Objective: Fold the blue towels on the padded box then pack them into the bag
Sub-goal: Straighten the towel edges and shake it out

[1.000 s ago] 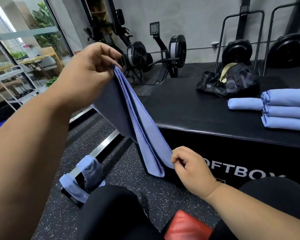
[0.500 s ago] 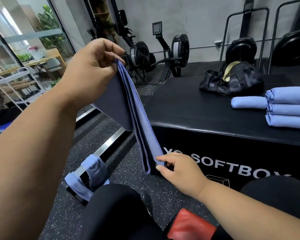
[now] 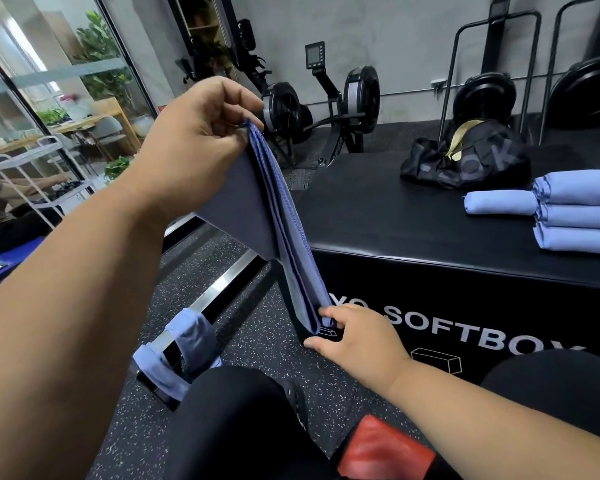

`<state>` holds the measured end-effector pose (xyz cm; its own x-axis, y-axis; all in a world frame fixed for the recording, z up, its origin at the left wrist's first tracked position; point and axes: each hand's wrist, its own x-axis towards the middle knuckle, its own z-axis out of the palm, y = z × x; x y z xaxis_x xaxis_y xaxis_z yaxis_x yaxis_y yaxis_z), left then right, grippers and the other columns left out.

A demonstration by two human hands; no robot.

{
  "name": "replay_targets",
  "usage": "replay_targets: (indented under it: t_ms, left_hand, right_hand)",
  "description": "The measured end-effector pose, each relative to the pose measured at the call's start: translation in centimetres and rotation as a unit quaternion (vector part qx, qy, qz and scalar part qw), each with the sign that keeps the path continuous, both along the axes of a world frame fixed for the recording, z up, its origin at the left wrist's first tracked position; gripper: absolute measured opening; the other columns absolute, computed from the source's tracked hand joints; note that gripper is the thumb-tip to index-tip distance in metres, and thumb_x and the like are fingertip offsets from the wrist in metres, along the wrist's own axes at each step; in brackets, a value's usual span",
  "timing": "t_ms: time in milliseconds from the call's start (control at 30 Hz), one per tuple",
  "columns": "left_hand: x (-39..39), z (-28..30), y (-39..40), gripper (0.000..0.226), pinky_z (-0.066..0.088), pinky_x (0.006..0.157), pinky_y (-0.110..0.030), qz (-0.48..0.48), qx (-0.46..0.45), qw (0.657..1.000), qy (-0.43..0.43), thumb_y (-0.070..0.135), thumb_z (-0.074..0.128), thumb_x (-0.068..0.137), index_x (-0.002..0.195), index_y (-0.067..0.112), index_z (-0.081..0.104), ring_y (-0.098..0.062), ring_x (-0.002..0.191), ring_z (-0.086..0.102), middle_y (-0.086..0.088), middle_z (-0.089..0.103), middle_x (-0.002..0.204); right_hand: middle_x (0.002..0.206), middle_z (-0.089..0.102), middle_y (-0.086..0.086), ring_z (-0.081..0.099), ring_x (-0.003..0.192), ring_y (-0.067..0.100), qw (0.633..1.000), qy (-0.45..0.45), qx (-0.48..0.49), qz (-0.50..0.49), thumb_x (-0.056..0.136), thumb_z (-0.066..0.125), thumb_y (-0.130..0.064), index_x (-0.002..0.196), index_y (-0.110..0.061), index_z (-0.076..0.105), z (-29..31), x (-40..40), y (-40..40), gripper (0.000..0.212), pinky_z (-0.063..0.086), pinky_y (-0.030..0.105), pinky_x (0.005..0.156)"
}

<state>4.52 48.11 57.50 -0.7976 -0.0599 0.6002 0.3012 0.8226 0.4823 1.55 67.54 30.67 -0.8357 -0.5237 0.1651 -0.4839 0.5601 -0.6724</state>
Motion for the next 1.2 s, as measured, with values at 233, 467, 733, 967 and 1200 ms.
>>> replay_targets:
  t_ms: [233,467,733,967,1200]
  left_hand:
    - [-0.1,0.2,0.0,0.030,0.051,0.089,-0.015,-0.006,-0.007,1.000,0.006,-0.005,0.059,0.099,0.114,0.021,0.064,0.000,0.096,0.069,0.001,0.075,0.108]
    - [-0.2,-0.8,-3.9,0.025,0.057,0.098,-0.035,0.038,0.000,0.999,-0.016,0.007,0.063,0.094,0.110,0.026,0.067,-0.018,0.103,0.073,-0.001,0.076,0.109]
    - [-0.6,-7.3,-9.4,0.037,0.046,0.057,-0.011,0.070,0.251,0.963,-0.067,-0.008,0.056,0.100,0.107,0.027,0.066,-0.001,0.068,0.059,0.010,0.070,0.085]
    - [-2.0,-14.7,-9.8,0.040,0.042,0.066,-0.029,0.076,0.420,0.898,-0.109,-0.008,0.052,0.093,0.107,0.024,0.072,-0.017,0.075,0.053,0.004,0.066,0.082]
    - [-3.5,-18.8,-7.5,0.038,0.042,0.057,-0.018,0.065,0.494,0.854,-0.148,-0.005,0.044,0.100,0.115,0.022,0.066,-0.005,0.062,0.051,0.006,0.059,0.074]
  right_hand:
    - [0.108,0.067,-0.020,0.060,0.101,0.002,0.999,0.033,0.016,-0.025,0.091,0.071,-0.059,0.120,-0.033,0.074,0.3,-0.6,-0.5,0.039,0.043,0.016,0.084]
    - [0.077,0.066,-0.018,0.063,0.082,0.003,0.996,0.030,-0.076,-0.021,0.082,0.077,-0.035,0.075,-0.031,0.068,-0.5,-1.7,2.3,0.011,0.051,0.025,0.077]
    - [0.058,0.053,0.004,0.042,0.055,0.009,0.954,-0.059,-0.286,-0.067,0.079,0.068,-0.011,0.070,-0.011,0.056,2.2,-4.4,7.5,0.015,0.037,0.028,0.053]
    - [0.069,0.065,-0.008,0.054,0.065,0.005,0.918,-0.092,-0.366,-0.119,0.091,0.074,-0.001,0.075,-0.008,0.066,3.8,-7.6,10.1,0.019,0.044,0.016,0.063]
    - [0.083,0.075,0.006,0.067,0.083,0.018,0.854,-0.218,-0.452,-0.141,0.084,0.081,-0.003,0.084,-0.012,0.071,2.9,-9.9,11.5,0.013,0.054,0.031,0.084]
